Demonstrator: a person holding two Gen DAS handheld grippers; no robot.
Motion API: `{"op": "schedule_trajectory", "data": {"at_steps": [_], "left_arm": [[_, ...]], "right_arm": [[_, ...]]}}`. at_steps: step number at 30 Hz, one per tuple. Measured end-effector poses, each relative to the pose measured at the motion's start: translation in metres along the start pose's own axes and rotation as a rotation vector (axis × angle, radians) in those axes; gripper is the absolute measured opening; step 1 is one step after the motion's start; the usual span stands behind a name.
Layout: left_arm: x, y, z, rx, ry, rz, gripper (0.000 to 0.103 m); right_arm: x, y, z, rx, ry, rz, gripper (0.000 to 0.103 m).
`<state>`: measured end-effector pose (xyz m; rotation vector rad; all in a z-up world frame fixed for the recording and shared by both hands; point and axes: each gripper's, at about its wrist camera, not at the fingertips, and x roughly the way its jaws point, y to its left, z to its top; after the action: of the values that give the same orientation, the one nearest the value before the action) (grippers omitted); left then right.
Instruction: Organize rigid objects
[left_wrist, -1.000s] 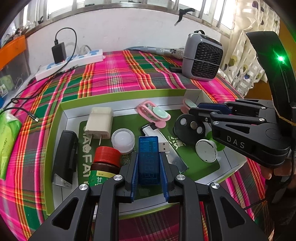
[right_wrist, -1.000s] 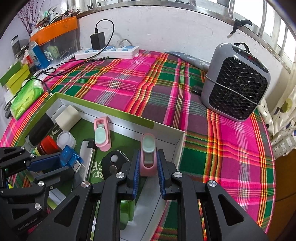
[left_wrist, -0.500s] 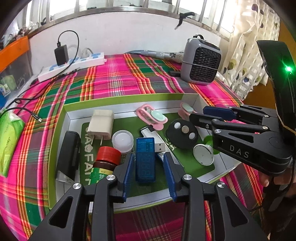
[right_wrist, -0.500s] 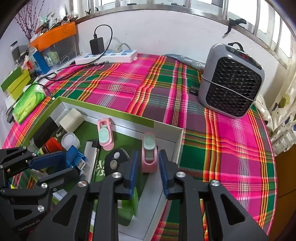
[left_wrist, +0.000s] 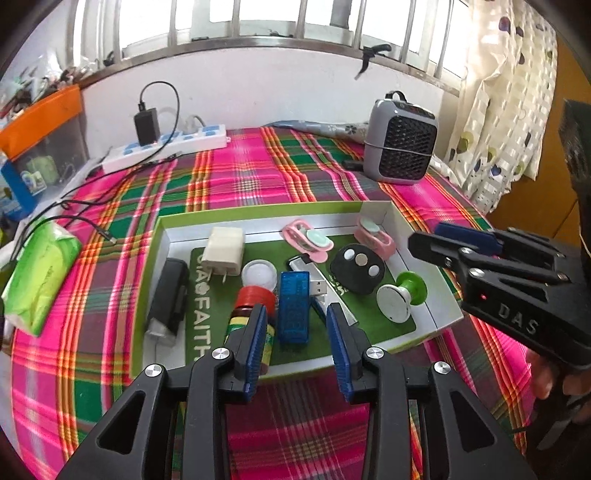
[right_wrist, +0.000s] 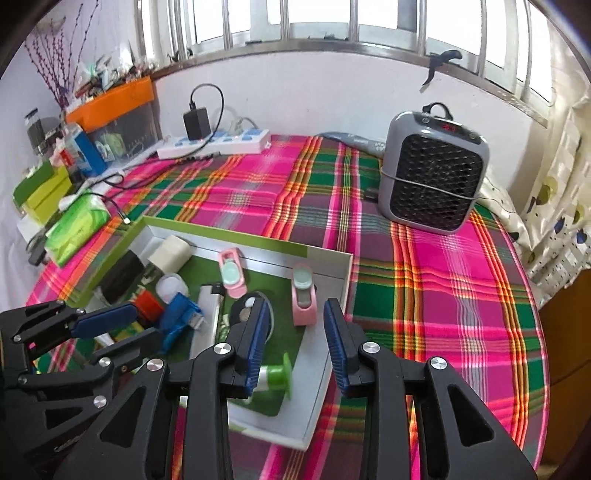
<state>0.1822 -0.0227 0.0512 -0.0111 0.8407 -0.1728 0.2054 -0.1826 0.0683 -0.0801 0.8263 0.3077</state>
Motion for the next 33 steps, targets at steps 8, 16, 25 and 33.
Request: {"op": "schedule_trajectory", "data": {"at_steps": [8, 16, 25, 33], "left_arm": [[-0.018, 0.002, -0.013, -0.021, -0.015, 0.033, 0.032], [-0.027, 0.005, -0.037, -0.042, 0.011, 0.060, 0.032], [-0.032, 0.010, -0.061, -0.061, 0.033, 0.087, 0.032], [-0.030, 0.012, -0.078, -0.070, 0.060, 0.105, 0.032]], "right_arm": [[-0.021, 0.008, -0.016, 0.043, -0.031, 0.002, 0.033], [-0.037, 0.018, -0.040, 0.067, -0.038, -0.007, 0.033], [-0.038, 0.027, -0.070, 0.069, 0.004, -0.034, 0.033], [-0.034, 0.019, -0.094, 0.125, 0.059, -0.045, 0.033]]}}
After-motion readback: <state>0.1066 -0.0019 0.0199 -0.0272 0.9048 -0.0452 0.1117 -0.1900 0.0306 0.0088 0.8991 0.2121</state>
